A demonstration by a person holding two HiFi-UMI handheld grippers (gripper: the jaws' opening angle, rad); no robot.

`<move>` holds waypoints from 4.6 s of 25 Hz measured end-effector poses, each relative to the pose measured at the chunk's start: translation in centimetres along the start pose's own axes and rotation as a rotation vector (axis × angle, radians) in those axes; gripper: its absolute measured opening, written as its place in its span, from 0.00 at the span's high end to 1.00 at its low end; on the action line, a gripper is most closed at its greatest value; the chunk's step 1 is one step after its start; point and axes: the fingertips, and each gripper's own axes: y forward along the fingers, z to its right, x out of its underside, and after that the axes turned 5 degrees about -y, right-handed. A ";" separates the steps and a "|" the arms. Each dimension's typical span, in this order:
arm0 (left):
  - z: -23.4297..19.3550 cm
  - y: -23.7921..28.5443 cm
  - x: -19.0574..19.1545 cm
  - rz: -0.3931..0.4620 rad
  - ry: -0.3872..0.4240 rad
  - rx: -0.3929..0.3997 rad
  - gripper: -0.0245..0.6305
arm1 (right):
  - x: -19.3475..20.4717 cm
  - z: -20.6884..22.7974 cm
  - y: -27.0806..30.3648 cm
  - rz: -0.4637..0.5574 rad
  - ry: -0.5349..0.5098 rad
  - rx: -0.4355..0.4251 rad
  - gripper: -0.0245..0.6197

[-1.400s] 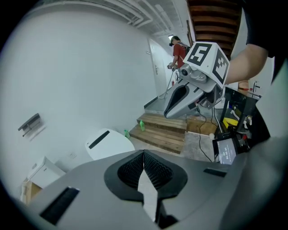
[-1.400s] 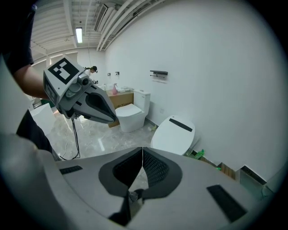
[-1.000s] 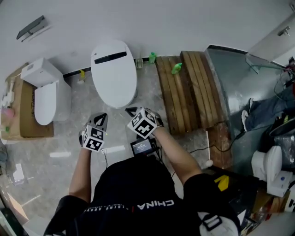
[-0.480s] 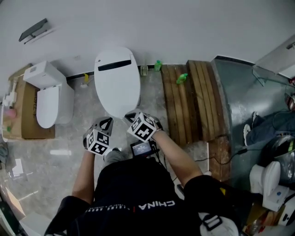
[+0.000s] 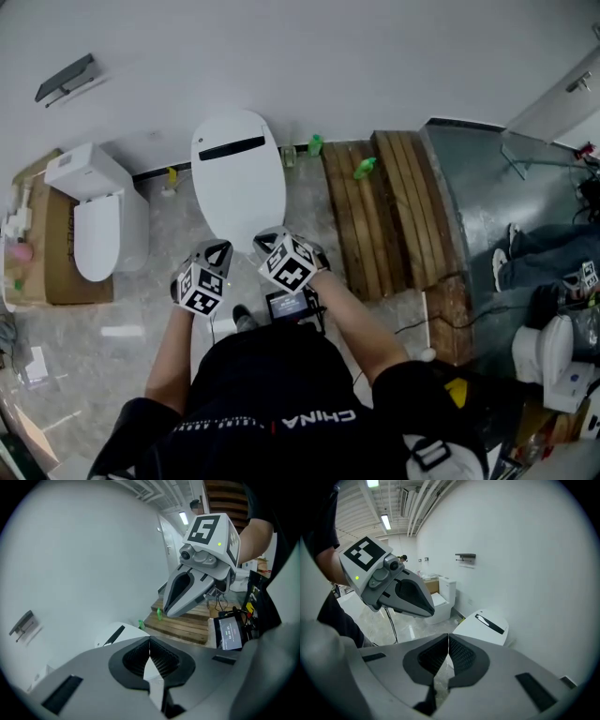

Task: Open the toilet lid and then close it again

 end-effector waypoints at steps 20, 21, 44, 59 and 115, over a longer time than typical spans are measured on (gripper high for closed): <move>-0.3 0.1 1.9 -0.031 -0.011 0.048 0.95 | 0.8 -0.1 1.5 -0.068 -0.008 -0.016 0.94; -0.4 0.2 2.3 -0.039 -0.012 0.055 0.95 | 0.9 0.0 1.8 -0.073 -0.009 -0.017 0.94; 3.5 21.6 22.6 -0.130 0.078 0.151 0.69 | 20.8 -1.4 24.1 -0.143 0.008 -0.077 0.75; 3.2 34.1 32.1 -0.094 0.405 -0.077 0.49 | 29.0 1.0 35.7 -0.120 -0.546 0.258 0.48; -10.9 11.8 3.1 -0.018 0.328 -0.271 0.49 | -0.2 10.7 12.0 0.015 -0.516 0.194 0.60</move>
